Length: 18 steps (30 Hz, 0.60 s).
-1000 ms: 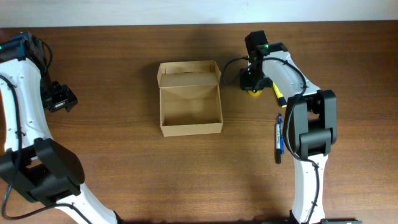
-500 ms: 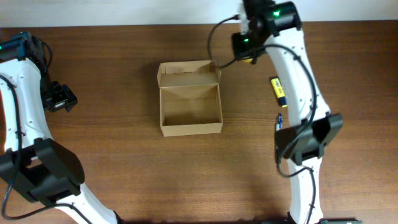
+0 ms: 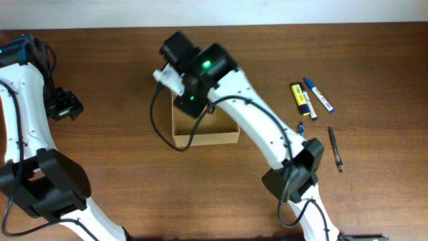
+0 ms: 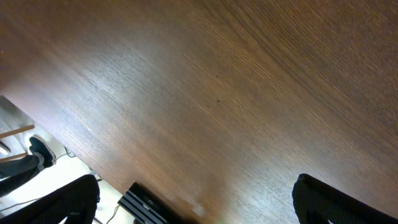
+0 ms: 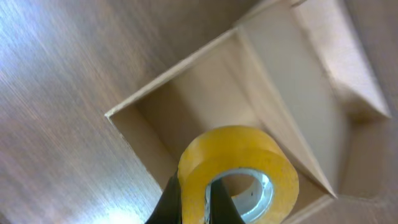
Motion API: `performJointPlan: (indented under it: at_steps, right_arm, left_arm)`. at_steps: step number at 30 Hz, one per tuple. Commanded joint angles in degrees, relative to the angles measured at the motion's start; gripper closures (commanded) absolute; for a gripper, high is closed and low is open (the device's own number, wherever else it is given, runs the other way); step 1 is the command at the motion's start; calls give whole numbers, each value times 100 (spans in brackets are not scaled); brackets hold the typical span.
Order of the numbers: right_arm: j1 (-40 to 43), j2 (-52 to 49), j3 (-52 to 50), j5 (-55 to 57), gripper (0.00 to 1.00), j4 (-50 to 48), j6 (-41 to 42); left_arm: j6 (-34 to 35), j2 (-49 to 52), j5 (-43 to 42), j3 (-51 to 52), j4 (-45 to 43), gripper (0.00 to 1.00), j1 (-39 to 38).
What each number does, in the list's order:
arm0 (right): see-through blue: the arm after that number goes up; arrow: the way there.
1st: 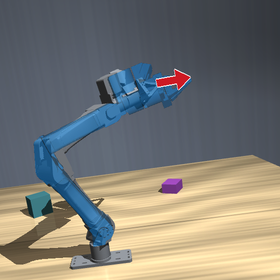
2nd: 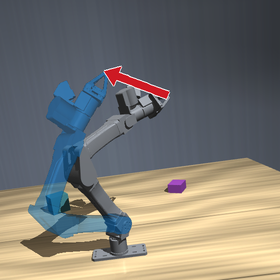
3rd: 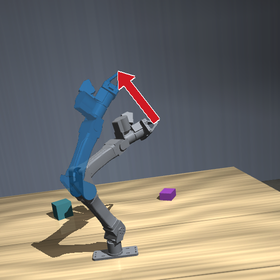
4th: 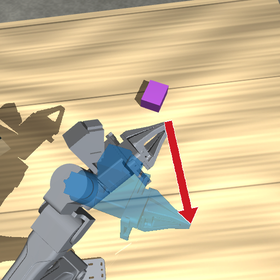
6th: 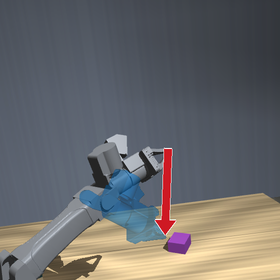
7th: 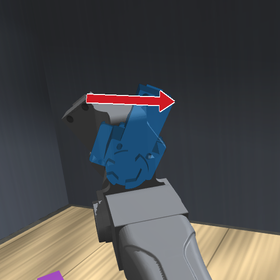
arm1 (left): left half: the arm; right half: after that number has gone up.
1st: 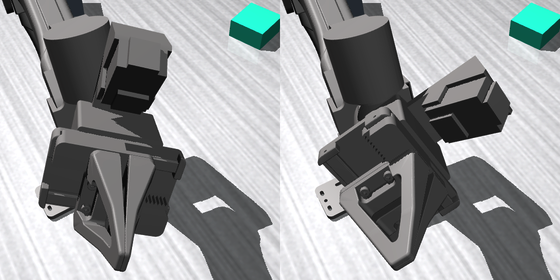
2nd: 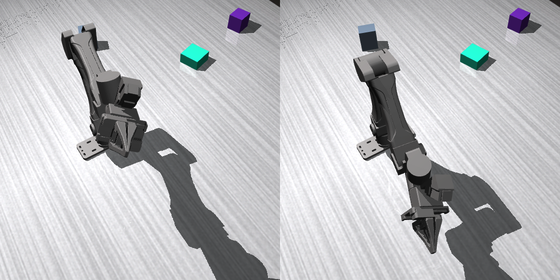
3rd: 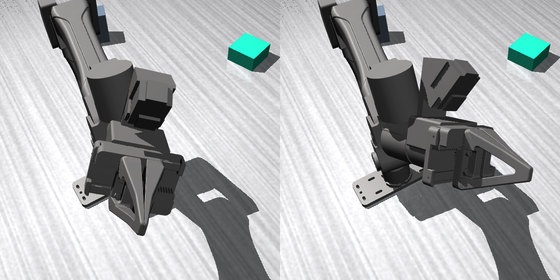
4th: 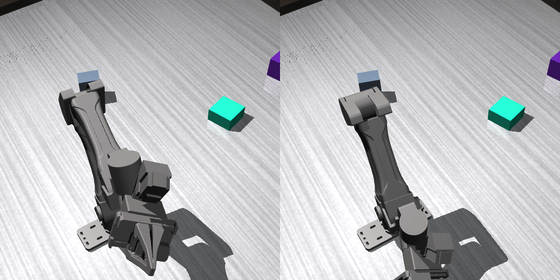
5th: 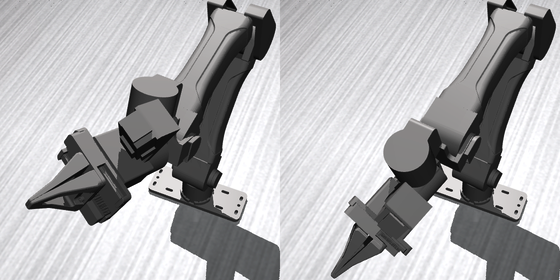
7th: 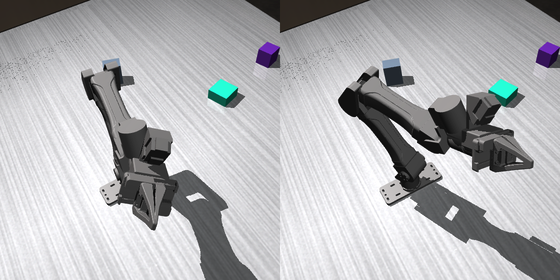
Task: Pack container
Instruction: 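Carry the tape roll into the box and release it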
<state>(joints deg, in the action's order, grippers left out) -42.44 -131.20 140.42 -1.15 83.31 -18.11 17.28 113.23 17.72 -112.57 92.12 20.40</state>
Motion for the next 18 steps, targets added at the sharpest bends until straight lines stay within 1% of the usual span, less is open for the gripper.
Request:
performJointPlan:
  at_steps: [1, 7, 13, 15, 18]
  right_arm:
    - [37, -57, -881, -13, 96, -442, -264]
    - [186, -57, -2144, -76, 96, -1303, -264]
    - [361, -57, -3067, -525, 96, -2111, -264]
    - [396, -57, -3206, -597, 96, -2142, -264]
    - [393, -46, -3147, -592, 96, -2103, -264]
  left_arm:
    - [-66, 44, -22, 11, 0, 0, 37]
    - [-66, 44, -20, 11, 0, 0, 37]
    - [-66, 44, -20, 11, 0, 0, 37]
    - [-66, 44, -22, 11, 0, 0, 37]
    - [-66, 44, -22, 11, 0, 0, 37]
